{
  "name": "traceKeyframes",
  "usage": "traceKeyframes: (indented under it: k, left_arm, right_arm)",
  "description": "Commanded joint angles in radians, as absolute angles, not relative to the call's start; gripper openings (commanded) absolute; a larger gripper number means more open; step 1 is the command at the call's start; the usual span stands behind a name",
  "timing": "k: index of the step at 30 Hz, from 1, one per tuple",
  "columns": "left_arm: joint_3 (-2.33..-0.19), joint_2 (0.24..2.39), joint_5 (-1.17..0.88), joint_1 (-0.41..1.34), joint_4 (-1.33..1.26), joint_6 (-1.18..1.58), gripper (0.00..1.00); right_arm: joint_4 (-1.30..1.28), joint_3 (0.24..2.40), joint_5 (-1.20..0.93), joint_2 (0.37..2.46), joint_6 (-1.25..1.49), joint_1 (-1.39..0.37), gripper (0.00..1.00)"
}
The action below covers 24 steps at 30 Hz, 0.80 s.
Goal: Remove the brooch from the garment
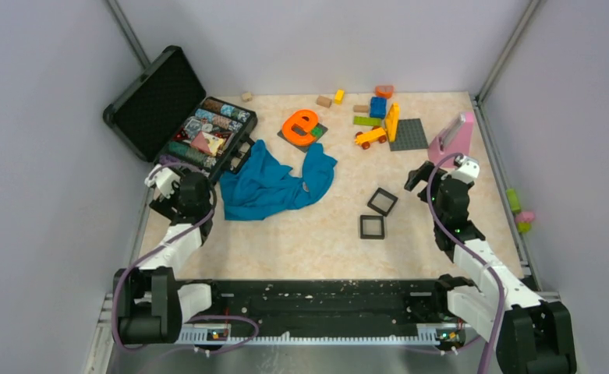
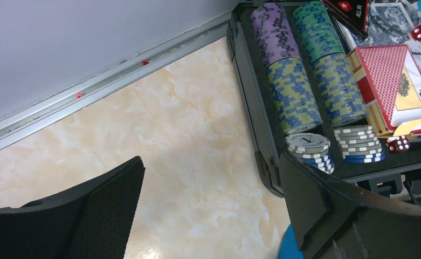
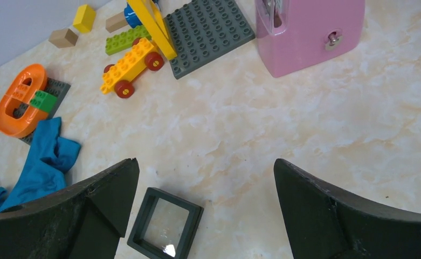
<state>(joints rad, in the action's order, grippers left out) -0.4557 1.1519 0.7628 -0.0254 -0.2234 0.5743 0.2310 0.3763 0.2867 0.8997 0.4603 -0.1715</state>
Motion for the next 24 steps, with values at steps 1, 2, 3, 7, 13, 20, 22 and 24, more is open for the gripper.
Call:
traceKeyframes:
  k: [1,2,3,7,13,20,22,24]
  left_arm:
    - [-0.445,1.11,0.805,-0.026,-0.224,0.587,0.99]
    - [-0.443,1.1,0.808,-0.026,-0.221,0.583,0.99]
    - [-0.442,1.092,0.809,-0.026,-0.22,0.578,0.99]
    - [-0.475,1.012,0.759,-0.026,-0.112,0.57,0.99]
    - [-0.412,0.874,0.318,-0.026,-0.229,0.5,0.99]
    - [-0.322,0.9,-0.092,-0.026,-0.511,0.487,0.99]
    - [-0.325,0.936,-0.135,-0.026,-0.543,0.5,0.99]
    - [-0.328,0.958,-0.16,-0.027,-0.558,0.536,0.99]
  right_arm:
    - [0.304,0.383,0.297,0.883,0.513,-0.166,0.99]
    - [0.332,0.368,0.286,0.878,0.521,-0.166,0.99]
    - [0.365,0.355,0.263,0.878,0.509,-0.167,0.99]
    - [0.382,0.392,0.2,0.948,0.491,-0.191,0.99]
    - [0.355,0.539,0.182,1.141,0.456,-0.358,0.93]
    - [0.375,0.725,0.184,1.41,0.421,-0.573,0.83]
    - [0.365,0.796,0.175,1.489,0.4,-0.618,0.81]
    - [0.352,0.874,0.174,1.586,0.376,-0.661,0.81]
